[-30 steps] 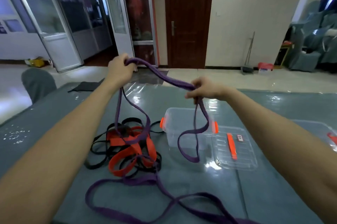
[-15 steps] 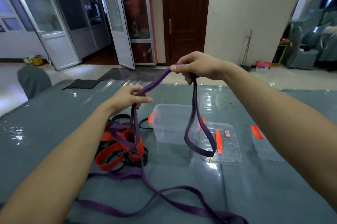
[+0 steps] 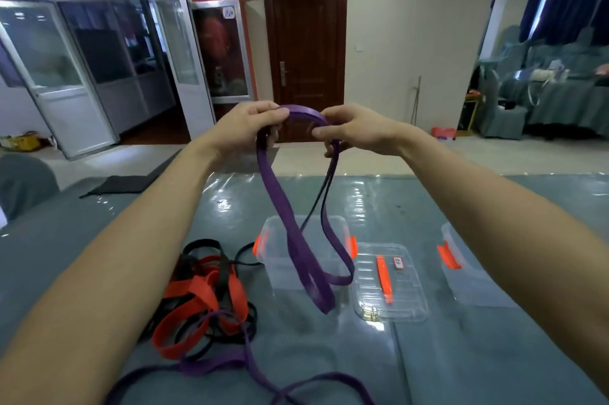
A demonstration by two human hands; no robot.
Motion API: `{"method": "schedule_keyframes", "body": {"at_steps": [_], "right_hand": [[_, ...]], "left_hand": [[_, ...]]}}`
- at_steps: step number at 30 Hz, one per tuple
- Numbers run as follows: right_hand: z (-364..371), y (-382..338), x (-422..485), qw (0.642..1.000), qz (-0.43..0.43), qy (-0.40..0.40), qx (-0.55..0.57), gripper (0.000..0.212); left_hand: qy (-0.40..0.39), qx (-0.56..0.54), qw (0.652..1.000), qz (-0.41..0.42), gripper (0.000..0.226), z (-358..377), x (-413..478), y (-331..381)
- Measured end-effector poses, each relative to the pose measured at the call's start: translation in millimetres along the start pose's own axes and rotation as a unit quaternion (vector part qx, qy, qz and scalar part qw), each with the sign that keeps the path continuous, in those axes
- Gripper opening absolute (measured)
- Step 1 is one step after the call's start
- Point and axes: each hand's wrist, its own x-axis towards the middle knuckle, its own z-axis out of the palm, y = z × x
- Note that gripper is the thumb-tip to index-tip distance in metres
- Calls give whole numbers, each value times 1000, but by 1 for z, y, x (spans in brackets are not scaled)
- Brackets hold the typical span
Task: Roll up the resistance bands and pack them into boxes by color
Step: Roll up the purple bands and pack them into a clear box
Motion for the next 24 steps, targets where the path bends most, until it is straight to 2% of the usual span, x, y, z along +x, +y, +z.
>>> {"method": "schedule_keyframes", "body": {"at_steps": [4,7,11,14,17,20,22,24], "right_hand": [[-6,-14,3,997,-37,74,-11,19],[-10,-7,1,996,-23,81,28,28],[16,32,-11,994,22,64,87,40],[57,65,-22,993,43,75,84,61],[98,92,-28,987,61,95,117,78],[129,107,-33,974,76,147,154,89],[145,113,-33,965,90,171,179,99],[160,118,-32,958,107,193,184,96]], "left_hand": [[-56,38,998,-1,38,13,13,16],[-51,28,998,21,46,23,25,24],[-16,-73,996,52,37,36,40,29],[-20,-163,985,60,24,46,45,32],[-36,-221,973,55,26,60,46,42],[-55,-216,974,49,35,80,40,52],[-46,-188,980,53,32,93,35,56],[-40,-178,981,60,26,102,31,58]]}}
